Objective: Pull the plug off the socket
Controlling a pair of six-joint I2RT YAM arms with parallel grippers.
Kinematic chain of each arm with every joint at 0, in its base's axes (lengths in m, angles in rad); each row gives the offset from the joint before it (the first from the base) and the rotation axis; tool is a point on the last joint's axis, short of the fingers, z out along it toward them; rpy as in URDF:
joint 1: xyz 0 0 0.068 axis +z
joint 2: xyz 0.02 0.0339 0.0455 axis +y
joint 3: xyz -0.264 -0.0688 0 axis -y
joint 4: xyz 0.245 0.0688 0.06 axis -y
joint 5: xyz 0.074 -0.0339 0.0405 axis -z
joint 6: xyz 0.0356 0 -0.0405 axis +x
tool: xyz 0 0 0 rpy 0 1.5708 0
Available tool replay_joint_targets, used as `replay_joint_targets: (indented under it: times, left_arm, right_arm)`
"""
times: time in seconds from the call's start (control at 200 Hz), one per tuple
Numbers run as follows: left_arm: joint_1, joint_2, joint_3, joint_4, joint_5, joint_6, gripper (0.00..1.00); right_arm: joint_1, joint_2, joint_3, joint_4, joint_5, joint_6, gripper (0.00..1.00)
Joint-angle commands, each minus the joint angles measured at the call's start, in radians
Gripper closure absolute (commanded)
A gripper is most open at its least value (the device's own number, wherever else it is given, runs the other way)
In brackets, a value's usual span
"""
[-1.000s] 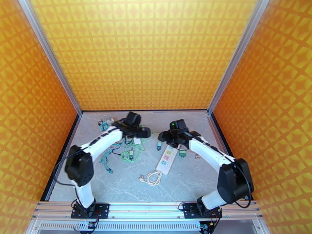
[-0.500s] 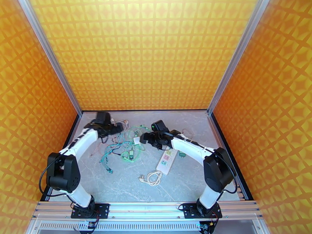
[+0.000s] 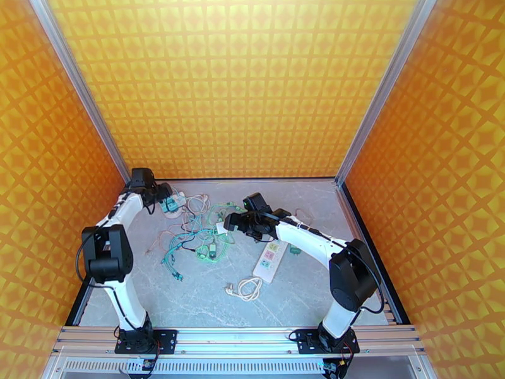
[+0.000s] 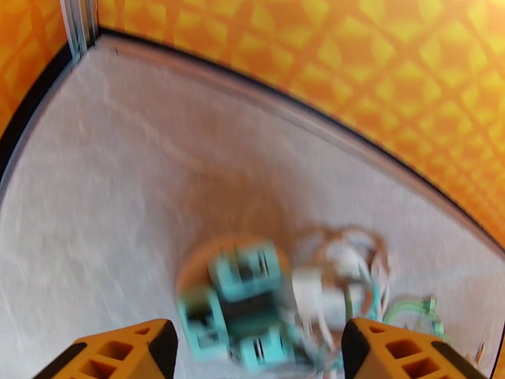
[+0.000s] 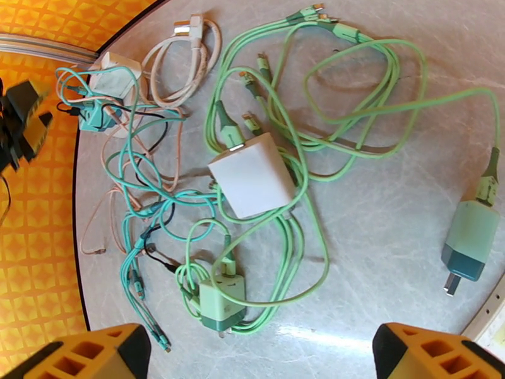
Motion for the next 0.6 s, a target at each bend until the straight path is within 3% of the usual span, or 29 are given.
replay_joint_targets:
  times: [0.0, 0.125, 0.275, 0.36, 0.595]
  left_arm:
    - [0.021, 0.05, 0.085, 0.045, 0.007, -0.021, 0.27]
    - [0.041, 0.139, 0.201, 0.018, 0.011, -0.054, 0.29]
    - [0.057, 0.318, 0.427, -0.107, 0.081, -0.037, 0.51]
    - [0.058, 0.401, 0.516, -0.165, 0.124, -0.015, 0.56]
    - [0.027, 0.44, 0.49, -0.189, 0.21, 0.064, 0.59]
  right_arm:
    - [0.003, -0.024, -0.012, -0.027, 0.035, 0.007, 0.02]
    - [0.003, -0.023, -0.015, -0.032, 0.043, 0.018, 0.01]
    - [0.004, -0.031, -0.008, -0.054, 0.064, 0.023, 0.02]
    - [0.003, -0.039, 0.0, -0.074, 0.082, 0.014, 0.02]
    - [0.003, -0.043, 0.007, -0.086, 0.082, 0.0, 0.01]
